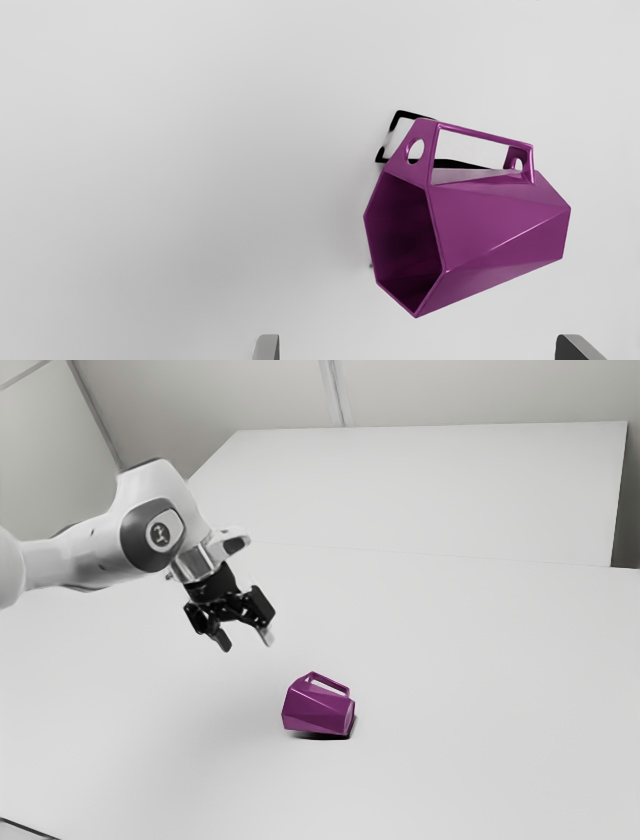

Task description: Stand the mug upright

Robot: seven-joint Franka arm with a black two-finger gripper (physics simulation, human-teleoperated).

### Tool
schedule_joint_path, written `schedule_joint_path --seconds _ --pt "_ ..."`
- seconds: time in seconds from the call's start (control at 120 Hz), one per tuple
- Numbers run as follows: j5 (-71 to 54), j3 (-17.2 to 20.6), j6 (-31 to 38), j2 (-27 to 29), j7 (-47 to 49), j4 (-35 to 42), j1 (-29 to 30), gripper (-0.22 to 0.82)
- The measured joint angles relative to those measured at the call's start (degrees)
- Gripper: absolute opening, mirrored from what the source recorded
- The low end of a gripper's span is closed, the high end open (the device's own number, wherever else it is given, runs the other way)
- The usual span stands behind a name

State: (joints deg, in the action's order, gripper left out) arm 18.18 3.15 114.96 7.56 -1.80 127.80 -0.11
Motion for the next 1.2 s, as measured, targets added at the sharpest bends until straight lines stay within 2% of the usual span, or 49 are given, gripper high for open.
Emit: schedule_joint_path --seconds 0.2,0.567,0.967,1.075,1.2 --pt "12.64 -0.03 4.15 -0.65 -7.50 4.47 1.86 0.60" --pt "30.16 0.00 5.74 -7.15 -27.98 8.12 2.52 0.60" --pt "42.42 0.02 -0.20 -11.83 -45.26 8.51 4.30 0.60" --pt "43.78 0.01 -2.51 -13.08 -48.14 8.41 4.43 0.54" --pt "44.95 0.01 -5.13 -13.40 -50.65 8.16 4.38 0.36"
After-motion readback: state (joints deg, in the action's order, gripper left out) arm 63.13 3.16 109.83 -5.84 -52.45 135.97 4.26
